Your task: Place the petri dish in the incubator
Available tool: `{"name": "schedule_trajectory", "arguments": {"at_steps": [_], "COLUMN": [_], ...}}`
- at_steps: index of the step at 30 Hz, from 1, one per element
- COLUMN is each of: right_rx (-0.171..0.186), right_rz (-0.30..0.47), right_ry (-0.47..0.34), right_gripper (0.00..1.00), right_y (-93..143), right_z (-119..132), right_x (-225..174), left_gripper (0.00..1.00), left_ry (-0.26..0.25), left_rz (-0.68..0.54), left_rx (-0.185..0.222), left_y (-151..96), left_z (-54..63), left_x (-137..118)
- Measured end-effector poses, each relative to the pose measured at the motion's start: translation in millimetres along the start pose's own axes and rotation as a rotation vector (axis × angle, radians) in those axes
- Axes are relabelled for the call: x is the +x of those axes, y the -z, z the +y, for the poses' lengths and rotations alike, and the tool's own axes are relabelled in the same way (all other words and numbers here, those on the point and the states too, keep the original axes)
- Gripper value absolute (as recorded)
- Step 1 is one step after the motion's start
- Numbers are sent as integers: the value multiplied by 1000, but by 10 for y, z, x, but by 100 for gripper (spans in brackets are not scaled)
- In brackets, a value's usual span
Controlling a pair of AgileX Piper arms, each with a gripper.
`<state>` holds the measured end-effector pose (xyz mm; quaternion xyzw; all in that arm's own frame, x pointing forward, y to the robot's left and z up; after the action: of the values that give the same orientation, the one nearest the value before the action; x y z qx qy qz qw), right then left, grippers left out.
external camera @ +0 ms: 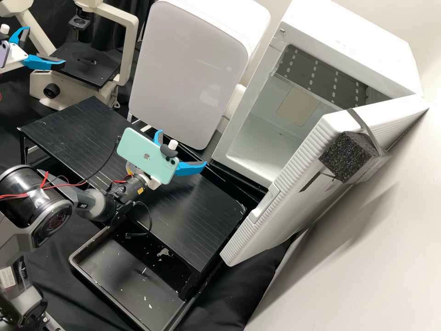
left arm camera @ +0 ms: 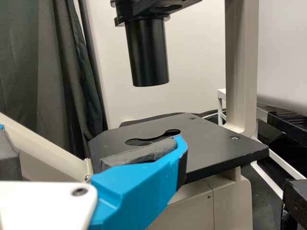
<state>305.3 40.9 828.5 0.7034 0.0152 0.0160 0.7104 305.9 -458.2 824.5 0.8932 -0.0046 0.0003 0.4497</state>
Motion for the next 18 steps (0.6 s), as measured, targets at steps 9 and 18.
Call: {"name": "schedule_trajectory", "arguments": {"at_steps": [9, 18], "right_rx": [0, 4], "right_rz": [0, 70], "right_ry": [0, -34], "right_gripper": [100, 100], "right_y": [-3, -14], "right_z": [-3, 21], "right_x": [-5, -377], "left_gripper": [100, 100], "left_ry": [0, 0], "left_rz": [0, 0], "left_rx": [0, 0], "left_y": [0, 0], "left_z": [0, 0], "left_x": [0, 0]}}
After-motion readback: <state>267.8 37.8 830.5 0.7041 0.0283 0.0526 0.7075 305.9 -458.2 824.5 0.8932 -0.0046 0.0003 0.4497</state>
